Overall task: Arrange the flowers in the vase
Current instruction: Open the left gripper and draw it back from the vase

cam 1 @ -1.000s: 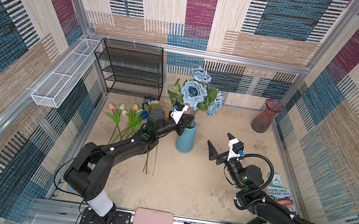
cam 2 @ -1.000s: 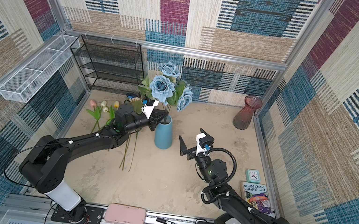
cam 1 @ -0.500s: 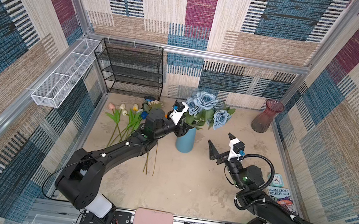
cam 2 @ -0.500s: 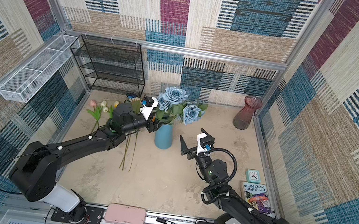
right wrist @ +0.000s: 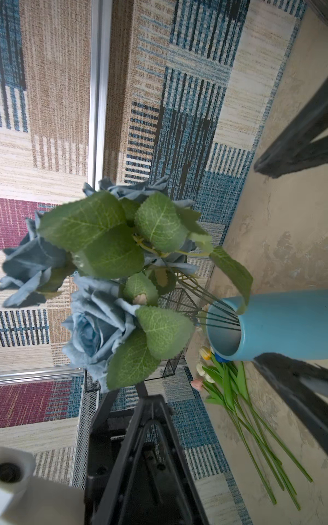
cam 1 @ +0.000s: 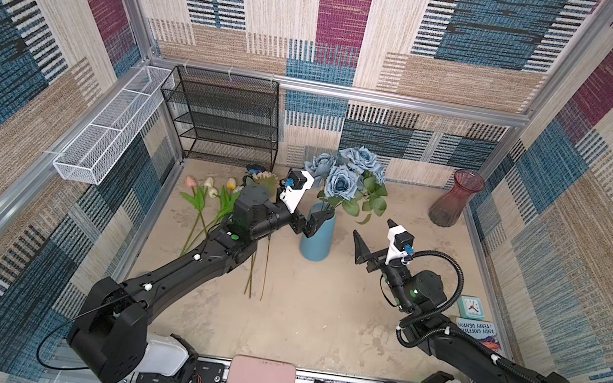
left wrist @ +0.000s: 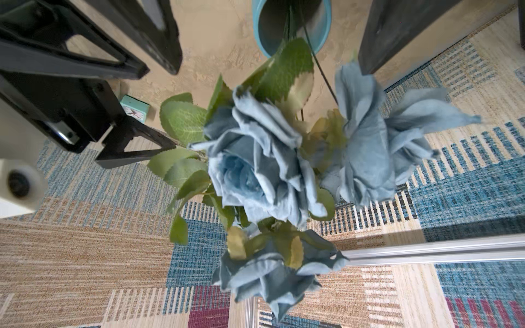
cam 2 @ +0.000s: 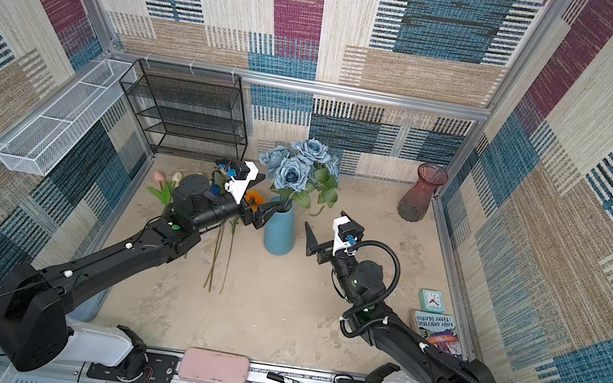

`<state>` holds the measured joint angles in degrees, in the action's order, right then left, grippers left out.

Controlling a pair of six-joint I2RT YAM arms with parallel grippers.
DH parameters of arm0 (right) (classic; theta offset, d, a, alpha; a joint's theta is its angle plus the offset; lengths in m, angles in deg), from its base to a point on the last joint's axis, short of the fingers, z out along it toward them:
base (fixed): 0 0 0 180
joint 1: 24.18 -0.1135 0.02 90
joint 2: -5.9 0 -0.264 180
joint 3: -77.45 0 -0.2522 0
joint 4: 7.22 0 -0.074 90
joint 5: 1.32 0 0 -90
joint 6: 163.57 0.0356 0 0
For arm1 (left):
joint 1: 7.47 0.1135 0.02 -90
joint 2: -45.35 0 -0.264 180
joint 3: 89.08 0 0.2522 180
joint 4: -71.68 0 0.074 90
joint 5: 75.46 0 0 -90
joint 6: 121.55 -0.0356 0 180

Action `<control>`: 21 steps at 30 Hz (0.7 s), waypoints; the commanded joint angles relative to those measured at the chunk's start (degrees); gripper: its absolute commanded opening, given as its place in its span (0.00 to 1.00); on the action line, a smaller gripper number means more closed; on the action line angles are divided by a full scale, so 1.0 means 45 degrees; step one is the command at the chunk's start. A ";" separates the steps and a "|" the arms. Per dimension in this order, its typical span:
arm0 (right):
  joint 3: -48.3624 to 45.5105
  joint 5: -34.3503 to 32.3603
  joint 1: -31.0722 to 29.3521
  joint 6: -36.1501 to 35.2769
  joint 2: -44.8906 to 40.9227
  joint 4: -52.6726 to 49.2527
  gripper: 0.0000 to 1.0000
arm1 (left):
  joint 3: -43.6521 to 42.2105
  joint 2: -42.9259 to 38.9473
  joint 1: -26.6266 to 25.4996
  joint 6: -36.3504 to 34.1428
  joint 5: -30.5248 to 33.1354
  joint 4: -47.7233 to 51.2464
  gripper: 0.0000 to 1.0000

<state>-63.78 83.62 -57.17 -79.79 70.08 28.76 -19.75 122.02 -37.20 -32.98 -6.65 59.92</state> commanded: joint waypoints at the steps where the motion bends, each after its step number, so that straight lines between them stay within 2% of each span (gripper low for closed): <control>1: 0.0289 0.0030 0.0085 0.0173 0.0146 -0.0114 1.00 | -0.0101 -0.0384 0.0009 -0.0258 0.0256 -0.0013 1.00; 9: 0.0585 0.0237 0.0357 0.0232 -0.0314 -0.0525 1.00 | -0.0774 -0.1844 0.0007 -0.0031 0.0251 0.0026 1.00; 16: 0.0379 0.0567 0.0709 0.0522 -0.0415 -0.0581 1.00 | -0.1938 -0.3425 0.0007 0.0018 0.0808 0.0092 0.98; 21: 0.0484 0.0610 0.0750 0.0667 -0.0430 -0.0647 1.00 | -0.2710 -0.4731 0.0027 0.0055 0.2514 0.0968 0.93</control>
<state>-61.87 85.68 -53.83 -77.91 68.42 25.74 -30.83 102.61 -37.20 -32.89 -0.91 61.85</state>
